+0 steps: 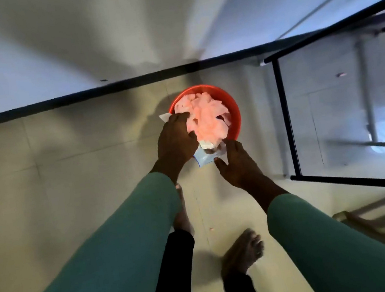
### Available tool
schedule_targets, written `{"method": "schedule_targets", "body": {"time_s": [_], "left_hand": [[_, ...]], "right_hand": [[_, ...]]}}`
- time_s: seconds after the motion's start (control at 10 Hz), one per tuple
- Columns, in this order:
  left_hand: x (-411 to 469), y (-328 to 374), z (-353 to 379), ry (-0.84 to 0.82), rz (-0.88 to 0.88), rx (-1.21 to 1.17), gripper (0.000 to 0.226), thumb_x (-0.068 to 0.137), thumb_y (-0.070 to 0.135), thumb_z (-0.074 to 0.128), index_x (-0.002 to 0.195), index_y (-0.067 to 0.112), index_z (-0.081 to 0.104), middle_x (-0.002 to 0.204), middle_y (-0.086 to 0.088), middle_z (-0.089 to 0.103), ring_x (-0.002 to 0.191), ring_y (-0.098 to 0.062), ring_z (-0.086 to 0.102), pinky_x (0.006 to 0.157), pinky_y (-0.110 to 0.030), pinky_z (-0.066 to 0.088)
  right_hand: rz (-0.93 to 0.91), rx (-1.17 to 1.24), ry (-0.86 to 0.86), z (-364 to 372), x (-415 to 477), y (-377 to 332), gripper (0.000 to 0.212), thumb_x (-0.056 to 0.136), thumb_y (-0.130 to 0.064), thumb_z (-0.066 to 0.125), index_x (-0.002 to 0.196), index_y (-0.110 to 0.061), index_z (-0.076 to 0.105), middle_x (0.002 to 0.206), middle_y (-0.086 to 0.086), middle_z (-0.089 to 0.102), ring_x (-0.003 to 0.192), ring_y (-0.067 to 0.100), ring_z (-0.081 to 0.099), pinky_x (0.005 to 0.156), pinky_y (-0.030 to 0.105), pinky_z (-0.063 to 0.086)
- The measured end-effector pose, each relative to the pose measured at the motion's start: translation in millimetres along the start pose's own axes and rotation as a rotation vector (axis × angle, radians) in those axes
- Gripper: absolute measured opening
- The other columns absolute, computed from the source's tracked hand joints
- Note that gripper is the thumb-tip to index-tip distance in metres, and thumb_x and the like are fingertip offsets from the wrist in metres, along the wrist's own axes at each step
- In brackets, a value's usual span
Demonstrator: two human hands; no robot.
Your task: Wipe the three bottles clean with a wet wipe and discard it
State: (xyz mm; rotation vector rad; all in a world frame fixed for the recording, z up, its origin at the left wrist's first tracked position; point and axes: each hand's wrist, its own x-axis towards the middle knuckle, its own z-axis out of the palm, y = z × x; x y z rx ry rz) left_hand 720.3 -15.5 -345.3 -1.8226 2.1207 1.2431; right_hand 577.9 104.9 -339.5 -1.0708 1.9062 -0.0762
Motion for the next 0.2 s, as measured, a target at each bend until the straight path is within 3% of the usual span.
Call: {"method": "schedule_targets", "body": {"time_s": [0.1,0.2], "left_hand": [[12.4,-14.1,12.7,-0.221,0.05,0.095,0.061,0.099,0.021,0.066,0.155,0.014,0.042,0.158,-0.01,0.05,0.144,-0.035,0.049,0.116,-0.049,0.046],[10.7,-23.1,11.9,-0.206,0.067,0.163,0.072,0.102,0.031,0.063,0.163,0.018,0.027,0.169,-0.007,0.034,0.151,-0.034,0.04,0.118,-0.051,0.043]], "right_hand": [[-0.027,-0.007,-0.034,9.7,6.1,7.4,0.067,0.1,-0.028,0.066,0.155,-0.007,0.035,0.155,0.016,0.046,0.139,0.035,0.05,0.11,0.042,0.044],[-0.015,0.025,0.009,12.5,6.7,14.9,0.069,0.099,-0.031,0.067,0.156,-0.011,0.034,0.156,0.015,0.046,0.138,0.036,0.051,0.111,0.045,0.046]]}}
